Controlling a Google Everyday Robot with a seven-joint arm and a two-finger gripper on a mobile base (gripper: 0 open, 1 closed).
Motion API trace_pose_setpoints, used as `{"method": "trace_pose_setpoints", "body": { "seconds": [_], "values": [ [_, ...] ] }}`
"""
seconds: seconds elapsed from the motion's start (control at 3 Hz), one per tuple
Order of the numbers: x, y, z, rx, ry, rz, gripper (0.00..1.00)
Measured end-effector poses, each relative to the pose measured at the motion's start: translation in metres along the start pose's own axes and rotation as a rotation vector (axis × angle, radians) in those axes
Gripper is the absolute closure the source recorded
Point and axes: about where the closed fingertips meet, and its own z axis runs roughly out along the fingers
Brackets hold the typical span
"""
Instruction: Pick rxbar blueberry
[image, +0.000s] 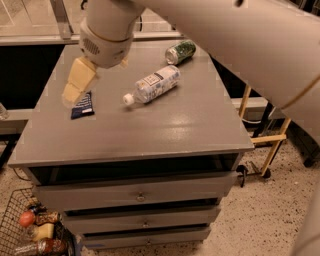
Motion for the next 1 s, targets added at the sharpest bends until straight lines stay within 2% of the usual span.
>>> {"method": "trace_pose_setpoints", "body": {
  "seconds": [0.33,0.67,1.0],
  "values": [
    [-0.024,0.010,0.026,-0.005,0.094,0.024,0.00],
    [-0.035,0.019,0.061,-0.015,0.178,0.081,0.00],
    [-0.039,0.016,0.087,0.007,0.241,0.139,0.00]
  ]
}}
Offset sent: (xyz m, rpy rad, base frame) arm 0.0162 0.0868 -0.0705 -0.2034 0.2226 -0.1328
